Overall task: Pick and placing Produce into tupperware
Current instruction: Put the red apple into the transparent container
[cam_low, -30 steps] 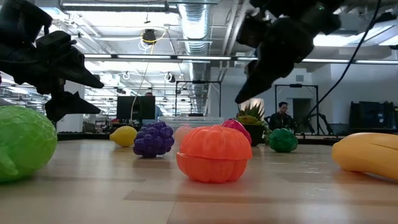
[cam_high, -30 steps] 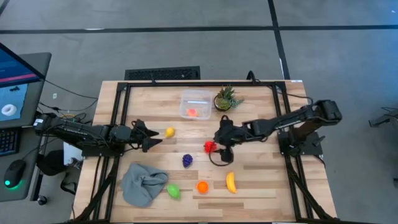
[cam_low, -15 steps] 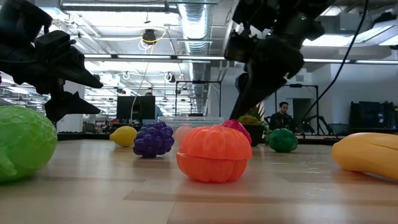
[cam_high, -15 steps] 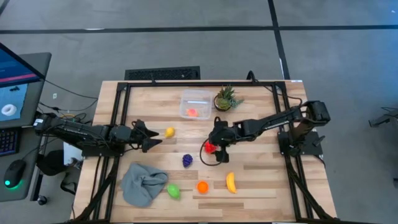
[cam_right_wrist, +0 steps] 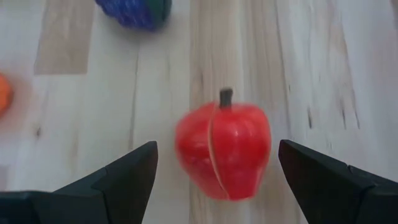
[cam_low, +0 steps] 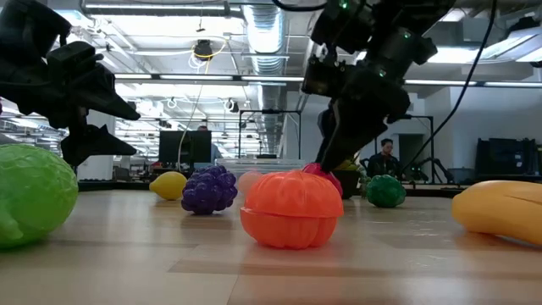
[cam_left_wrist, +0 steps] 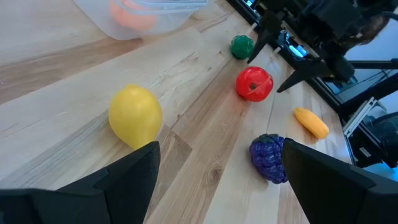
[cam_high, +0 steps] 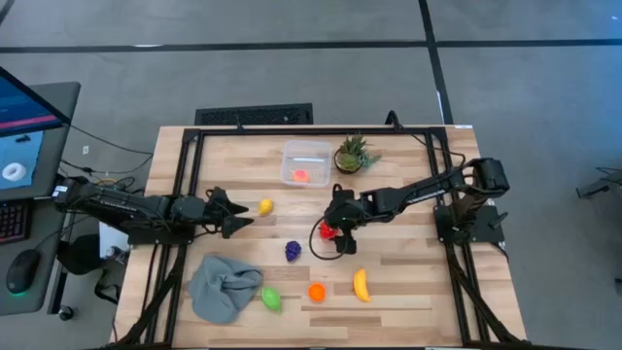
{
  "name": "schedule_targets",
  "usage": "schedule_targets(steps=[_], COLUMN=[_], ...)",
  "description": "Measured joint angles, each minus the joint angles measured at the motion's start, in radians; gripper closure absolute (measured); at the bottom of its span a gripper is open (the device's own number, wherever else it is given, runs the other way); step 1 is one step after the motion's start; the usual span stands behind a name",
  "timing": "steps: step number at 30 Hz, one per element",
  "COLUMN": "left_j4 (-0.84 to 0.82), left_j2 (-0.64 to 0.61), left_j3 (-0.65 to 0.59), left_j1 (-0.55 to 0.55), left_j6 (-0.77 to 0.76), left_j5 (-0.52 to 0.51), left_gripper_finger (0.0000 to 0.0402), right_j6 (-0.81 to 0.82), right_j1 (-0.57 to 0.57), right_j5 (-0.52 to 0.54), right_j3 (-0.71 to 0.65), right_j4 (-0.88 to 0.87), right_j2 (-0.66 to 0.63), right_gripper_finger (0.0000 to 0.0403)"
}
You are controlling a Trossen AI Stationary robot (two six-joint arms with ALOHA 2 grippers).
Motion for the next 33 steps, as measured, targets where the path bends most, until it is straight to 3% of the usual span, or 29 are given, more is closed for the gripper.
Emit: schedule_targets(steps=[33], left_j4=[0.000], left_j2=[0.000], left_j3=[0.000], left_j1=[0.000], left_j6=[0.000], left_j5=[-0.006], left_gripper_finger=[0.0078], right_j6=[-0.035], right_j1=[-0.044], right_j5=[-0.009], right_j3=[0.001], right_j4=[0.052], right_j2=[-0.001], right_gripper_finger=[0.0044])
